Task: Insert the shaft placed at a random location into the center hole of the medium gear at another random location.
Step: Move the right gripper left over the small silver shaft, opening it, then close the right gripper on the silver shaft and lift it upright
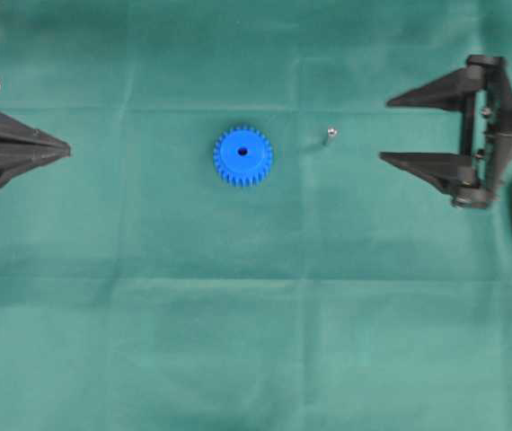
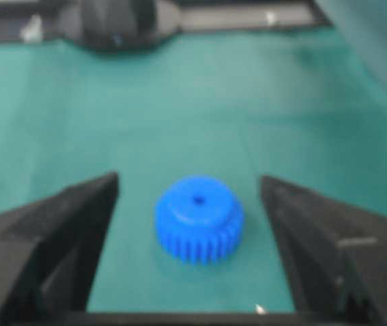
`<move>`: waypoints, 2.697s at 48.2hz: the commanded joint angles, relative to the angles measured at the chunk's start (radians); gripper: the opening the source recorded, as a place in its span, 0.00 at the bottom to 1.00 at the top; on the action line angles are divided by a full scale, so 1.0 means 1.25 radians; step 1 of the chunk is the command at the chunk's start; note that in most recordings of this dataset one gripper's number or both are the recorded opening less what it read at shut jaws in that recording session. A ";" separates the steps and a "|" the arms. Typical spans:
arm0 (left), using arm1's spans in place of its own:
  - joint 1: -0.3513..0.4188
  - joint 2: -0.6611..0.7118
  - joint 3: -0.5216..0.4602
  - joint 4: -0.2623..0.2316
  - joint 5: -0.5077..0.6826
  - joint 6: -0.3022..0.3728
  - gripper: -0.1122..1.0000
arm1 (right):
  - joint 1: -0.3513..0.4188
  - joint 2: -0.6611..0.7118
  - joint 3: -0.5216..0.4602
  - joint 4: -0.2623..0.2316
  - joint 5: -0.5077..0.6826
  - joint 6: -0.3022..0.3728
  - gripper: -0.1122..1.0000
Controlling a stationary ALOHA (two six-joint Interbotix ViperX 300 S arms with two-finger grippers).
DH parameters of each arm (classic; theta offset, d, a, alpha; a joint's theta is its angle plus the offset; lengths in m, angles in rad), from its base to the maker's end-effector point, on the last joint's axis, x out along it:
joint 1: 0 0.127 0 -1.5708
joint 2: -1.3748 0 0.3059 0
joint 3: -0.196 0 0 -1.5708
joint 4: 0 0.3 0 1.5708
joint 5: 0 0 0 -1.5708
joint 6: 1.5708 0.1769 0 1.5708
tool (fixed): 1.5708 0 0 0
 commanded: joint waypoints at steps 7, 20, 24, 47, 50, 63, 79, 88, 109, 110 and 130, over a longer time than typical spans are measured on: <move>-0.001 0.007 -0.017 0.002 -0.004 0.004 0.10 | -0.048 0.189 -0.009 0.006 -0.113 -0.002 0.83; 0.000 0.010 -0.015 0.002 0.001 0.002 0.10 | -0.069 0.404 -0.015 0.028 -0.260 -0.002 0.83; 0.000 0.010 -0.015 0.002 0.001 0.002 0.10 | -0.069 0.455 -0.021 0.042 -0.281 -0.002 0.83; -0.001 0.011 -0.013 0.002 0.002 0.002 0.10 | -0.077 0.549 -0.049 0.063 -0.317 -0.002 0.82; -0.001 0.011 -0.013 0.002 0.002 0.002 0.10 | -0.077 0.551 -0.054 0.061 -0.317 -0.002 0.81; 0.000 0.011 -0.012 0.002 0.011 0.002 0.10 | -0.077 0.556 -0.063 0.061 -0.312 -0.004 0.39; 0.000 0.011 -0.013 0.002 0.016 0.002 0.10 | -0.077 0.552 -0.064 0.058 -0.301 -0.005 0.22; 0.000 0.011 -0.013 0.002 0.016 0.002 0.10 | -0.077 0.496 -0.066 0.058 -0.271 -0.006 0.22; 0.000 0.011 -0.012 0.002 0.018 0.001 0.10 | -0.077 0.372 -0.108 0.056 -0.088 -0.012 0.22; -0.001 0.011 -0.012 0.002 0.018 0.001 0.10 | -0.077 0.373 -0.109 0.056 -0.087 -0.013 0.22; 0.000 0.011 -0.013 0.002 0.018 -0.001 0.10 | -0.056 0.406 -0.151 0.056 -0.088 -0.009 0.22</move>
